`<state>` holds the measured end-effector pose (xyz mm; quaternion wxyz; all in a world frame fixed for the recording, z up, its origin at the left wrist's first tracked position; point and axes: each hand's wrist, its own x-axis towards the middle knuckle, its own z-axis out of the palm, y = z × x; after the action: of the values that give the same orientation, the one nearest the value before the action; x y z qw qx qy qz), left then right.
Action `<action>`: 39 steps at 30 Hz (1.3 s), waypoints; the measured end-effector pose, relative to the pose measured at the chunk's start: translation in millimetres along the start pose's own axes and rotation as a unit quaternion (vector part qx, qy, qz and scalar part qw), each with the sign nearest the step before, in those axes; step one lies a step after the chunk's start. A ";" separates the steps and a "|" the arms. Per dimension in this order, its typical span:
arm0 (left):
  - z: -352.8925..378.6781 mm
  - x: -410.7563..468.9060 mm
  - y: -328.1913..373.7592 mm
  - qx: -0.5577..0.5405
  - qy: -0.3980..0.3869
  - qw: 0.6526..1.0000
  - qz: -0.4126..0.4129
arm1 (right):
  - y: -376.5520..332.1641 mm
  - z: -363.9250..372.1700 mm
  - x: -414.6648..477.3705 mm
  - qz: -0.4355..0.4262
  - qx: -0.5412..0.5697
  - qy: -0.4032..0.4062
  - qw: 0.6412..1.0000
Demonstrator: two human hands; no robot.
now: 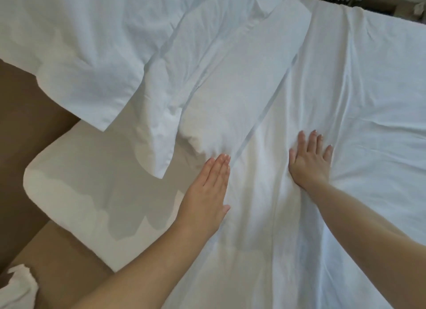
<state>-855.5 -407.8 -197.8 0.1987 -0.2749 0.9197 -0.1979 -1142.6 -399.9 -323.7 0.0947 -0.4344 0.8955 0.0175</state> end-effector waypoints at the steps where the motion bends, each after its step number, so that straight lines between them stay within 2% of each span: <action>1: 3.6 -5.3 6.3 -0.012 -0.008 1.000 -0.006 | -0.2 1.3 -7.5 -0.006 -0.006 -0.006 1.000; 5: 20.2 -14.7 28.1 -0.048 -0.025 0.997 -0.050 | 4.1 7.0 -0.8 -0.026 -0.019 0.013 0.999; 13: 35.5 -54.1 52.9 -0.052 0.037 0.991 -0.119 | 8.7 -0.7 3.5 -0.081 -0.054 0.015 0.995; 18: 46.4 -89.4 83.1 -0.140 0.039 0.971 -0.188 | 15.3 -2.1 -58.4 -0.182 -0.079 -0.007 0.980; 21: 50.2 -113.3 98.4 -0.138 0.029 0.970 -0.197 | 1.1 -3.7 -108.5 -0.259 -0.058 -0.033 0.964; 24: 51.8 -148.8 98.4 -0.131 -0.001 0.970 -0.205 | -35.6 -9.3 -161.7 -0.386 -0.074 -0.044 0.919; 26: 53.3 -180.7 91.8 -0.119 0.013 0.964 -0.239 | -65.1 -13.0 -198.5 -0.474 -0.119 -0.023 0.872; 31: 48.0 -288.4 69.8 -0.105 -0.048 0.933 -0.342 | -150.8 -30.4 -286.3 -0.632 -0.177 0.024 0.754; 35: 49.7 -394.4 54.8 -0.070 -0.075 0.901 -0.421 | -222.7 -56.4 -356.7 -0.718 -0.196 0.091 0.662; 39: 46.9 -493.9 58.4 -0.071 -0.094 0.869 -0.481 | -274.2 -82.3 -433.4 -0.767 -0.190 0.110 0.603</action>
<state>-477.9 -86.2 -138.3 0.1440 -0.7136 0.6626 -0.1760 -679.0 -244.0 -148.9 -0.1104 -0.9687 0.2140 0.0598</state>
